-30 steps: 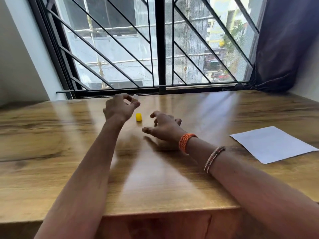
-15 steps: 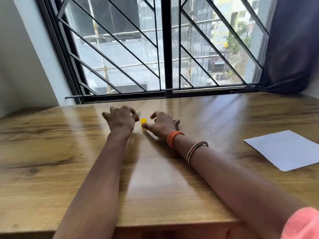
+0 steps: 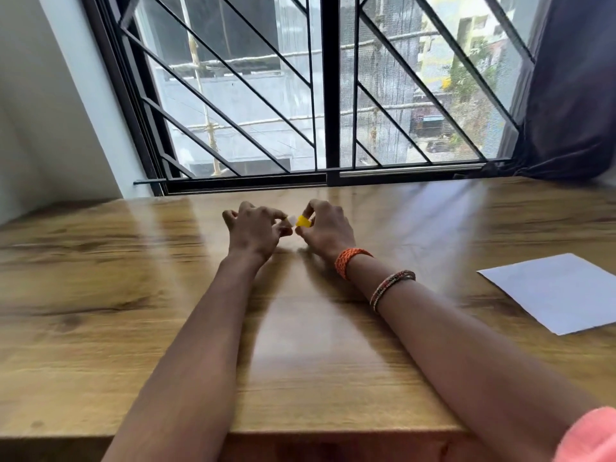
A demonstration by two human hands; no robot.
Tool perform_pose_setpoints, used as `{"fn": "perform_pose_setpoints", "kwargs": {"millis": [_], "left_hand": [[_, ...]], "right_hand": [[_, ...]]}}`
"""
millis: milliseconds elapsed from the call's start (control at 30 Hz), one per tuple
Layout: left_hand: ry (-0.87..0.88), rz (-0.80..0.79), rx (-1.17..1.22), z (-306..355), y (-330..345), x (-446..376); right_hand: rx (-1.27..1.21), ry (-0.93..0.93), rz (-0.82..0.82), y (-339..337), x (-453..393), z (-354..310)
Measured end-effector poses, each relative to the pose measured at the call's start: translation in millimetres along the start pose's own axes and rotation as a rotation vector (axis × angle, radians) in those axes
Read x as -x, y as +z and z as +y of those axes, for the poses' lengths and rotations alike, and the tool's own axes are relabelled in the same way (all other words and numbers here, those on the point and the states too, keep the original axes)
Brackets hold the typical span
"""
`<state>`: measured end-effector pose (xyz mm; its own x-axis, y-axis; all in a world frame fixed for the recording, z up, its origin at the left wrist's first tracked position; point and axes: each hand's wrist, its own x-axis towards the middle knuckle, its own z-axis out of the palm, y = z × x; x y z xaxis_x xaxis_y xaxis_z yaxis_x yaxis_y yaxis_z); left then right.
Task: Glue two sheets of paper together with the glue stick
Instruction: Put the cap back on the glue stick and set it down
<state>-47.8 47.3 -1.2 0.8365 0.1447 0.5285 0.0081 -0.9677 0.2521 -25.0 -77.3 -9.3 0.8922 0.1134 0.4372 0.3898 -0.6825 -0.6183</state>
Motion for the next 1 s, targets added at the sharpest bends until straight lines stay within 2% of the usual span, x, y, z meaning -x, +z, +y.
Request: {"fn": "perform_pose_setpoints", "kwargs": {"millis": [100, 200, 267, 400, 533, 733, 833, 933, 1000], "left_hand": [[0.046, 0.019, 0.010, 5, 2, 4], [0.083, 0.100, 0.147, 8, -1, 5], [0.151, 0.159, 0.178, 13, -5, 6], [0.324, 0.287, 0.058, 24, -9, 7], [0.401, 0.343, 0.054, 38, -1, 13], [0.427, 0.440, 0.053, 56, 9, 23], [0.367, 0.425, 0.156, 66, 13, 31], [0.328, 0.348, 0.248, 69, 16, 34], [0.312, 0.313, 0.322, 71, 14, 35]], "right_hand": [[-0.015, -0.102, 0.056, -11, 1, 2], [-0.017, -0.200, 0.117, -23, 1, 1], [-0.032, -0.216, 0.142, -32, 1, 2], [-0.050, -0.234, 0.149, -48, 4, 7], [-0.013, -0.210, 0.133, -64, 14, 11], [0.033, -0.129, 0.051, -87, 28, 11], [0.116, 0.012, -0.026, -86, 32, 7], [-0.075, 0.282, -0.112, -81, 28, 10], [-0.146, 0.301, -0.125, -86, 26, 14]]}}
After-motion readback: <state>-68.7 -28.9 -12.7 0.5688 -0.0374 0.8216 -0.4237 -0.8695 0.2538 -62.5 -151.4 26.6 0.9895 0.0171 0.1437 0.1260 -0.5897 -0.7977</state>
